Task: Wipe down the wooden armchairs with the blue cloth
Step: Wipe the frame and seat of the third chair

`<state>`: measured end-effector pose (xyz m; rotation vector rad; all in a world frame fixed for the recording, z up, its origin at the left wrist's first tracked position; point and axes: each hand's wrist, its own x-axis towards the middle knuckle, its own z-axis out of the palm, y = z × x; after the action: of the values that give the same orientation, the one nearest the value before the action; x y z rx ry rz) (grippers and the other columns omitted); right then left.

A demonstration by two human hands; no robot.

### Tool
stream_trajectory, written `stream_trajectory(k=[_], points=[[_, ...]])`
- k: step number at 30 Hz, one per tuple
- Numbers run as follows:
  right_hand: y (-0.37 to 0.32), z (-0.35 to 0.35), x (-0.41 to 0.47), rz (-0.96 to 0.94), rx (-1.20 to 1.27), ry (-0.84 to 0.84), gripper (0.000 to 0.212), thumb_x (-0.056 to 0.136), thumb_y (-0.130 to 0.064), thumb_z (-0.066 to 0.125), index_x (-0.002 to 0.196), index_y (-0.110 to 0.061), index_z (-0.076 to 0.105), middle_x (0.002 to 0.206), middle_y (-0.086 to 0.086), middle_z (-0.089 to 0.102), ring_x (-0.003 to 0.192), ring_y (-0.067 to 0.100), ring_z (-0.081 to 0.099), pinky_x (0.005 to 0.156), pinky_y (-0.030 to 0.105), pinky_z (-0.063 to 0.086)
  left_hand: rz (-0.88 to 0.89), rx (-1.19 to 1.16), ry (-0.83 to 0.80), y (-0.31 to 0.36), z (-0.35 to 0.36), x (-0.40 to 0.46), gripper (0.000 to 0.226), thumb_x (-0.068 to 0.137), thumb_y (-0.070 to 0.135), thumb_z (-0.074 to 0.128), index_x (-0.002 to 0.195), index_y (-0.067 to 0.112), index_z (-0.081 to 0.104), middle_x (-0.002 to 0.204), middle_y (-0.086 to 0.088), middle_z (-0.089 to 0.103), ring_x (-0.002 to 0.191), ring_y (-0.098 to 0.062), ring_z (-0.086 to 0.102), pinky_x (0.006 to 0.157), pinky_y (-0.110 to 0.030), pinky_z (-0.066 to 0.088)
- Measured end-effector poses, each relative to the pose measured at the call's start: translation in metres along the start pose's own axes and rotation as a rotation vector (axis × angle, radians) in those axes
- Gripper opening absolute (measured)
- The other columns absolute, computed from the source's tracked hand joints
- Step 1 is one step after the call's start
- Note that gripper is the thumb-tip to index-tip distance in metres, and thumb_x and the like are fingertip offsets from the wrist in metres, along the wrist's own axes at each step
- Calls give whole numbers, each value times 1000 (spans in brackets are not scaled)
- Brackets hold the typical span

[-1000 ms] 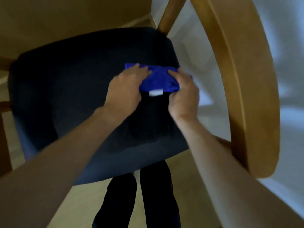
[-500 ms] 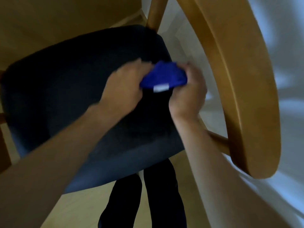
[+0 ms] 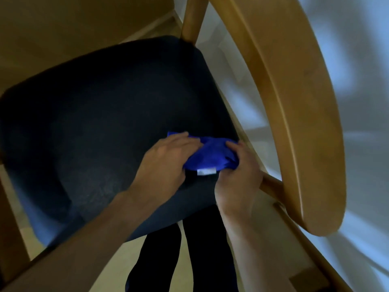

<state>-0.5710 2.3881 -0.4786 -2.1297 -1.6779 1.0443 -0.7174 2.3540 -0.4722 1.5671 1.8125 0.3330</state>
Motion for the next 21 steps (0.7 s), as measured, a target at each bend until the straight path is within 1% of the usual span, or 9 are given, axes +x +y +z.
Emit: stream_trajectory(k=[3,6,7,8,10,13,16,18,21], points=[[-29,3,36,-189,92,154,25,90,-6,59,113,-15,63,101,-28,51,97,-25,46,91,-2,31,-11,20,84,3,-14,40,67,71,-18,55,132,9,58,136,-7,58,134,-28,45,111,-42,36],[-38,13,68,-210,69,191,20,91,-3,58,93,-22,56,79,-23,52,84,-24,49,77,-1,35,2,57,110,3,-25,89,50,81,-9,56,125,15,62,127,-9,61,131,-26,46,112,-39,33],[-32,16,70,-193,-16,150,18,91,-1,57,97,-17,59,87,-17,59,90,-18,53,82,3,38,-1,69,96,1,-27,99,46,81,-6,57,121,16,64,122,-9,63,126,-27,50,109,-39,36],[-22,18,64,-179,-101,97,26,90,1,55,111,-12,62,104,-8,66,104,-8,57,92,10,40,4,89,77,0,-26,103,43,81,-3,58,120,16,65,120,-9,64,122,-28,53,105,-40,39],[1,20,31,-199,-186,22,53,86,8,56,136,-11,56,136,7,58,130,20,51,111,34,37,46,110,15,-2,-22,85,35,83,5,56,114,12,68,116,-12,65,115,-31,56,100,-43,42],[27,13,-45,-168,-159,-46,67,75,18,60,137,-7,55,142,13,53,135,33,46,111,51,39,111,67,-60,-5,-12,16,37,78,17,46,100,4,73,105,-17,70,105,-37,63,92,-46,50],[41,4,-82,-89,-140,-168,66,75,19,62,134,-11,58,143,6,52,137,30,43,106,52,45,96,99,-179,-7,-3,-40,44,66,-1,57,106,5,74,113,-11,71,116,-34,61,99,-43,41],[42,-3,-78,-82,-119,-207,64,79,17,60,135,-14,57,145,2,50,140,23,41,108,46,44,62,77,-218,-8,-1,-44,61,59,-17,63,114,6,71,119,-8,69,122,-33,57,103,-41,38],[30,-13,-54,-152,-105,-60,67,77,17,59,137,-12,55,146,5,49,140,23,41,114,40,38,84,21,-104,2,-12,-14,66,58,-19,60,119,4,68,124,-12,65,125,-35,53,106,-43,40]])
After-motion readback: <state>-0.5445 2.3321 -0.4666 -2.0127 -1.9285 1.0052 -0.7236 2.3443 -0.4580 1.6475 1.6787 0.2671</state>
